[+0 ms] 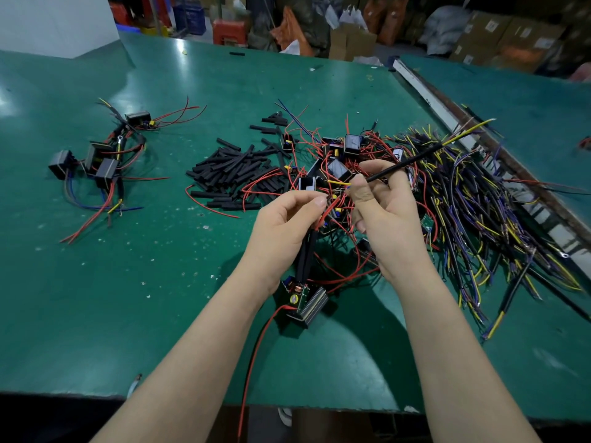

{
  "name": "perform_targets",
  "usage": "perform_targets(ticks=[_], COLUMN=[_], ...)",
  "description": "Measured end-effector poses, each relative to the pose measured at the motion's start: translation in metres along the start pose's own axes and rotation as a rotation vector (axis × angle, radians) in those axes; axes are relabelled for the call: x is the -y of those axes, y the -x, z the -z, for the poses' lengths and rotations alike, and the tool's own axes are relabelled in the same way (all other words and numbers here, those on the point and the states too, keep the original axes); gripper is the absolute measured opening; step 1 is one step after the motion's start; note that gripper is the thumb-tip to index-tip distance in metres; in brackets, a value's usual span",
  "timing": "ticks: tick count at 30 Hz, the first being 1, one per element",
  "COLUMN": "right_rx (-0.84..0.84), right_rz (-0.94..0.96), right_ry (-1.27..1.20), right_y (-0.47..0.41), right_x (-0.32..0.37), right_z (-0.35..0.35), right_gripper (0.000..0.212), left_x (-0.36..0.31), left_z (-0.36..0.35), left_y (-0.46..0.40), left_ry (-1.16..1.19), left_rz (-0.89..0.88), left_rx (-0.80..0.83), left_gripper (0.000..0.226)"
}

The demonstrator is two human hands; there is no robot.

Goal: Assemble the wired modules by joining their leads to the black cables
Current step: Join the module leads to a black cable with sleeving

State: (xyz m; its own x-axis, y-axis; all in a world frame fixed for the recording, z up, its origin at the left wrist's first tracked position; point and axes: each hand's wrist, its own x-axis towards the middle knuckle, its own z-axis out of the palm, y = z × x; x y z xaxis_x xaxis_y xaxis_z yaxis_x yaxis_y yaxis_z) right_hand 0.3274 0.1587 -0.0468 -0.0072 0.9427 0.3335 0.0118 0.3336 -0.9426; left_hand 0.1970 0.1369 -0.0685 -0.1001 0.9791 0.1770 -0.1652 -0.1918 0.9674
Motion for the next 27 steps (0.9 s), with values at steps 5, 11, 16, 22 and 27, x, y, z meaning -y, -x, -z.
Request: perform_targets(ticks=[5, 11, 16, 22, 27], right_rx=[0.049, 0.097, 0.121, 0.112, 0.208], right_rz=[0.015, 0.025, 0.028, 0.003, -0.140], right_ry=[-0.006, 0.035, 0.096, 0.035, -0.257], right_y=[0.0016, 0.0009, 0.0017, 0.0020, -0.0002], right_x=[0.0016, -0.0026, -0.0045, -0.0014, 0.0032], right_z=[-0.0015, -0.0006, -0.0002, -0.0013, -0.0001], right_gripper=[0.014, 0.015, 0.016, 0.015, 0.027], left_x=[-0.0011, -0.0007, -0.0003, -0.0013, -0.0021], left_z=[0.0003, 0.0002, 0.0000, 0.0009, 0.0037], left_y=[-0.0002, -0.0005, -0.0016, -0.0013, -0.0046], left_ry=[-0.001, -0.010, -0.014, -0.056, 0.057], left_rz=[0.007, 0.004, 0.011, -0.013, 0.055], left_rx=[-0.021, -0.025, -0.048, -0.041, -0.052], left_gripper=[0.014, 0.019, 0.019, 0.016, 0.028])
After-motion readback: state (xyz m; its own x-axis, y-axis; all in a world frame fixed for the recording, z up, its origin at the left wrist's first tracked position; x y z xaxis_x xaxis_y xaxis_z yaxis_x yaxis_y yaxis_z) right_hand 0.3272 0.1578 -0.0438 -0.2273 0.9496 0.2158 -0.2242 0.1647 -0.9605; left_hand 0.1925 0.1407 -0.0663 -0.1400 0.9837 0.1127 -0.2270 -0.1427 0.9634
